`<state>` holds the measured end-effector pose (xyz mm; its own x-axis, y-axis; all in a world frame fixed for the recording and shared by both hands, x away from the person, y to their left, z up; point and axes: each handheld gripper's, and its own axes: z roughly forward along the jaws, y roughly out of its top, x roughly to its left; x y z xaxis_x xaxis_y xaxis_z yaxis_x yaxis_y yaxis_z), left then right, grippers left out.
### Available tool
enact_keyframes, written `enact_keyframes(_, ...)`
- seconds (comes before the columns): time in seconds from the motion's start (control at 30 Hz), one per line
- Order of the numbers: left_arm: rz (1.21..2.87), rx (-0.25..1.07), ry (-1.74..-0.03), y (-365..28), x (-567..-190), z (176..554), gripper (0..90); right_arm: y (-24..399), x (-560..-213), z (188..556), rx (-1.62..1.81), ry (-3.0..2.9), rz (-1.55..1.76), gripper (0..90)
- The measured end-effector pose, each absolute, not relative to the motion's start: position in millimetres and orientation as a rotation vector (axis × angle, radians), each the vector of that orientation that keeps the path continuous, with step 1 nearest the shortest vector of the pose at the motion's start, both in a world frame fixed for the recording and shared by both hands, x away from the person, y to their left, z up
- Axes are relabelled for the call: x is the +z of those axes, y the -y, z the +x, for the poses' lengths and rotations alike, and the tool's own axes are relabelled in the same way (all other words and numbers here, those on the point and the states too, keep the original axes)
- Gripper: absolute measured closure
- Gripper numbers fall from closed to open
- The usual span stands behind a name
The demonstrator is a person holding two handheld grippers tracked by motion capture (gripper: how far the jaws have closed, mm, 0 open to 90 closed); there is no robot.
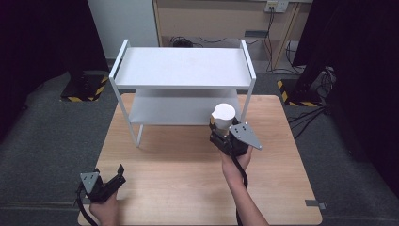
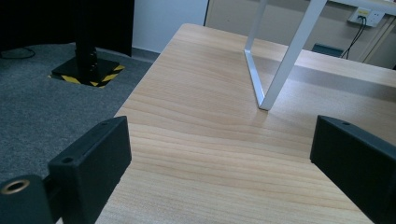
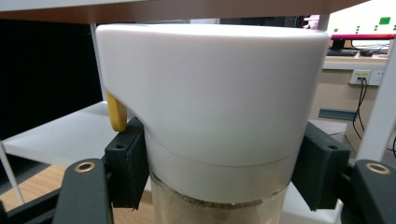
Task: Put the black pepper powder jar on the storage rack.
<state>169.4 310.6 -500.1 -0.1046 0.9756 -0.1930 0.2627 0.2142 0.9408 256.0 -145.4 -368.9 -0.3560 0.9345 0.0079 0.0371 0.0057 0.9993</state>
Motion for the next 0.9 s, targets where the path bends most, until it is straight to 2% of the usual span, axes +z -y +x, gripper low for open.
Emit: enact_keyframes(0.9, 1.19, 0.969, -1.558, -311.0, -501.2, 168.4, 4.9, 116.2, -343.2, 302.6, 1.396, -1.536, 1.109, 30.6)
